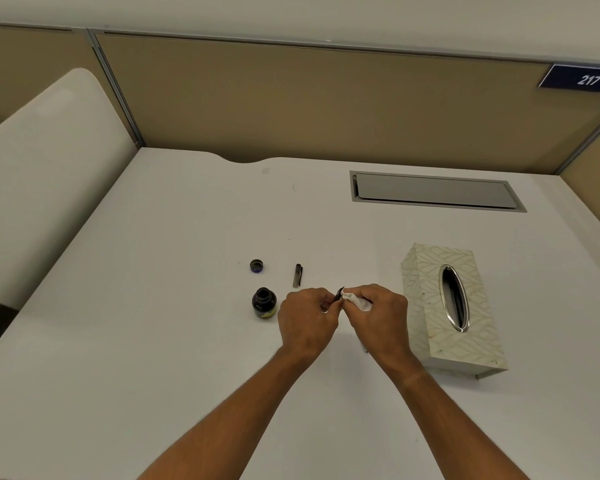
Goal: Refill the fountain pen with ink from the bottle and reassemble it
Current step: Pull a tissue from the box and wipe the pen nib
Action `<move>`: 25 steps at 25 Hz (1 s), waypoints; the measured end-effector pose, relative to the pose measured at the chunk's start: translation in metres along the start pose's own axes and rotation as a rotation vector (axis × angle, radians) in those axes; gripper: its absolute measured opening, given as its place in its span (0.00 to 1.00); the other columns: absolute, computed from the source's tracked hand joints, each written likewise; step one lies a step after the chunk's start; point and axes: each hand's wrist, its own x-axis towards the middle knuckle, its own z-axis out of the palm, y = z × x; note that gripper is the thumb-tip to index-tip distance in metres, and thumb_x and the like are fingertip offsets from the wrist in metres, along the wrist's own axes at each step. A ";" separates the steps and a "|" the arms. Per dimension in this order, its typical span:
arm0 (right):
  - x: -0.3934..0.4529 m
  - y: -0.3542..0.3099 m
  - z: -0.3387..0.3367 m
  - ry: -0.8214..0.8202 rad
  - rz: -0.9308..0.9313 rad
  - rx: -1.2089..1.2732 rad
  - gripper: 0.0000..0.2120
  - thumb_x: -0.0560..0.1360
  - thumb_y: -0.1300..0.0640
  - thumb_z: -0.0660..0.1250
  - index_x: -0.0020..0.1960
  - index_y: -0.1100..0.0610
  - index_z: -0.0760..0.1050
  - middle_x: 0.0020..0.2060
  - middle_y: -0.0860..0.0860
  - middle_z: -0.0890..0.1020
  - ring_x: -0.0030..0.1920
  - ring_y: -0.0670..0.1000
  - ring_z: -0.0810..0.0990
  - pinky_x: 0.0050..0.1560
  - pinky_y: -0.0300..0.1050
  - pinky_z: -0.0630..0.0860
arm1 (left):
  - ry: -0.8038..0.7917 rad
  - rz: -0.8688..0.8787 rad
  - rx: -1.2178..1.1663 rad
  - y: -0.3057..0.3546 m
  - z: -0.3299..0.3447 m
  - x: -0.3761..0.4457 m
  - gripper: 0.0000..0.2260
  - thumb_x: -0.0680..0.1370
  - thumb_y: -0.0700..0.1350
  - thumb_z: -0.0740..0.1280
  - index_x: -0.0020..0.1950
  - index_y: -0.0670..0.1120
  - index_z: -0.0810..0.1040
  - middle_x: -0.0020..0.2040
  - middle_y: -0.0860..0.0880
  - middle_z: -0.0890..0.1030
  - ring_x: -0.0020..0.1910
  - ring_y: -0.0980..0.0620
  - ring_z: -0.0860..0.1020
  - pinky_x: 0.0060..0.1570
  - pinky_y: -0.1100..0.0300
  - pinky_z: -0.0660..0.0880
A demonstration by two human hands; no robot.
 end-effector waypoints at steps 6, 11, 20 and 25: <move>0.000 0.001 -0.001 -0.002 0.036 0.016 0.06 0.69 0.61 0.75 0.46 0.58 0.86 0.40 0.50 0.87 0.39 0.45 0.83 0.39 0.27 0.75 | -0.006 0.022 -0.003 0.001 -0.001 0.000 0.08 0.72 0.53 0.71 0.44 0.50 0.85 0.38 0.54 0.85 0.37 0.60 0.81 0.41 0.58 0.80; -0.002 -0.001 -0.002 0.004 0.071 0.067 0.07 0.69 0.62 0.75 0.47 0.59 0.85 0.39 0.49 0.86 0.38 0.38 0.80 0.39 0.24 0.74 | -0.044 0.025 -0.058 -0.002 -0.001 0.003 0.07 0.72 0.51 0.72 0.44 0.50 0.86 0.38 0.54 0.86 0.37 0.60 0.82 0.41 0.58 0.80; 0.005 0.006 -0.004 -0.089 0.287 0.204 0.05 0.70 0.61 0.73 0.45 0.58 0.86 0.37 0.50 0.86 0.40 0.48 0.84 0.35 0.32 0.75 | -0.156 0.024 -0.167 -0.005 0.000 0.006 0.06 0.73 0.47 0.72 0.47 0.48 0.86 0.40 0.50 0.86 0.38 0.58 0.83 0.42 0.59 0.81; 0.007 0.013 -0.009 -0.136 0.399 0.424 0.06 0.68 0.60 0.76 0.45 0.55 0.85 0.39 0.51 0.86 0.44 0.53 0.85 0.44 0.47 0.82 | -0.147 -0.025 -0.305 -0.003 -0.002 0.006 0.05 0.73 0.43 0.72 0.46 0.46 0.86 0.37 0.52 0.85 0.37 0.60 0.82 0.39 0.70 0.77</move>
